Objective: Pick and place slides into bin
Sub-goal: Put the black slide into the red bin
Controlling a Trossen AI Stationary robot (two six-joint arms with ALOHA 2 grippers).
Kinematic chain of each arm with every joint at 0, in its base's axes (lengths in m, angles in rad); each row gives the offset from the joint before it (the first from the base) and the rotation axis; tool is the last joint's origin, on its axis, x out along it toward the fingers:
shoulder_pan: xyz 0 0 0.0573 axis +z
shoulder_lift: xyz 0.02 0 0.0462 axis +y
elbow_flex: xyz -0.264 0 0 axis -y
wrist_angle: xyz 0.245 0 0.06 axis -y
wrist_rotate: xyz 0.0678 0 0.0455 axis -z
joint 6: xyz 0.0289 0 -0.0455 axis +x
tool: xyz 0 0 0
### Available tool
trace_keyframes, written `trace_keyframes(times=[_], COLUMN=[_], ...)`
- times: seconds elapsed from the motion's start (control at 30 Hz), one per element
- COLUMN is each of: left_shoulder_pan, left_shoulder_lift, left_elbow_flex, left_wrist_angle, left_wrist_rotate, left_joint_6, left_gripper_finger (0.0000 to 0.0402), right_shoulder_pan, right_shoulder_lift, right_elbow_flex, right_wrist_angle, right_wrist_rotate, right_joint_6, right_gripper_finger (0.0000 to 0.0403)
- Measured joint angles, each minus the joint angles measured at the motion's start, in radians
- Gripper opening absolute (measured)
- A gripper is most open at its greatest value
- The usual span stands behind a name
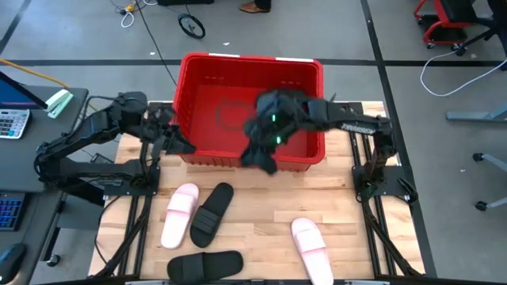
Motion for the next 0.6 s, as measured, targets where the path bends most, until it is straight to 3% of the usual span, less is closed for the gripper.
trace_keyframes(times=[0.1, 0.27, 0.47, 0.6], left_shoulder_pan=[-0.028, -0.121, -0.265, -0.356], left_shoulder_lift=[0.033, 0.112, 0.219, 0.296], left_elbow_flex=[0.000, -0.001, 0.000, 0.000], left_wrist_angle=[-0.095, -0.243, -0.197, -0.182], left_wrist_rotate=[0.015, 0.016, 0.016, 0.016], left_joint_6=[0.001, 0.017, 0.115, 0.190], left_gripper_finger=[0.0107, 0.0107, 0.0107, 0.0107], right_shoulder_pan=[0.077, 0.162, 0.224, 0.251], right_shoulder_lift=[0.000, 0.000, 0.000, 0.000], right_elbow_flex=[-0.001, -0.001, -0.001, -0.001], right_wrist_angle=[-0.039, -0.205, -0.489, -0.571], right_wrist_rotate=[0.028, 0.212, 0.318, 0.325], right_joint_6=[0.037, 0.167, 0.354, 0.461], right_gripper_finger=[0.0135, 0.0134, 0.0134, 0.0134])
